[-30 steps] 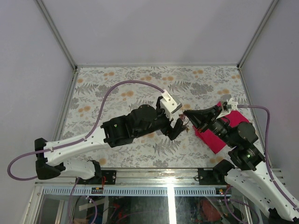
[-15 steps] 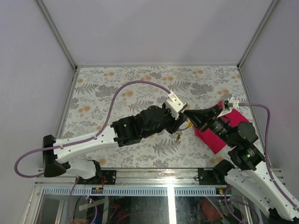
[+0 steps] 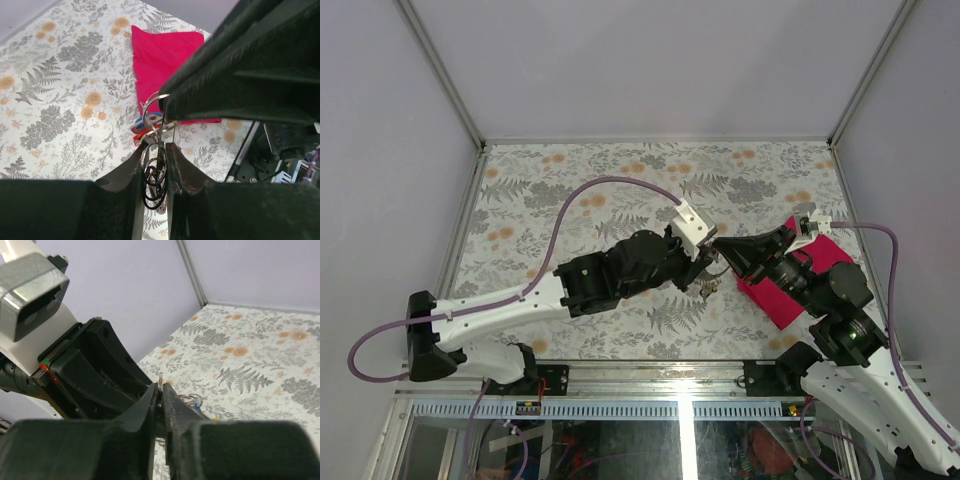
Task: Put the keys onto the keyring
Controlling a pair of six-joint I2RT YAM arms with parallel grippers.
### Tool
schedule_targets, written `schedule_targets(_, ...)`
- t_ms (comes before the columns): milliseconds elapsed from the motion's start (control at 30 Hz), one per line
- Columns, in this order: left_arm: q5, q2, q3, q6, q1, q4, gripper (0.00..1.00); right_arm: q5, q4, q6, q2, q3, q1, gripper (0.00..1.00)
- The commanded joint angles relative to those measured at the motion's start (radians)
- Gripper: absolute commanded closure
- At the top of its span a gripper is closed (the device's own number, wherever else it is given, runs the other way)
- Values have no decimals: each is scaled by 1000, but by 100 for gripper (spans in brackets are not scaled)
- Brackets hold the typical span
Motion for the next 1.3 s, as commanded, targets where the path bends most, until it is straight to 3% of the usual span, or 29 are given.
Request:
schedule_targets(0,42,-49,-44,-42,1,58,100,24,21,-46,-18,50,5,79)
schedule_targets(133,132,-64,-81,-118,56,58,100,67,-73,-117,-29,79,5,64)
schedule_targets(200,220,-78,-121,-178,139,81,100,116,-115,-135,-43,82,5,56)
schedule_targets(400,393,-149,-260,-331,345,173,100,196,-214,-178,-65,83,5,46)
schedule_targets(567,474,-258,-410,-471,558,240,100,224,-239,-161,-84,56,5,44)
schedule_targets(1033,451,-651,-779,-774,1194,168,100,239,-294,-124,-98,34,5,44)
schedule_targets(1267,451,-755,-986,-963,1386,260,100,243,-291,-90,-116,6,5,44)
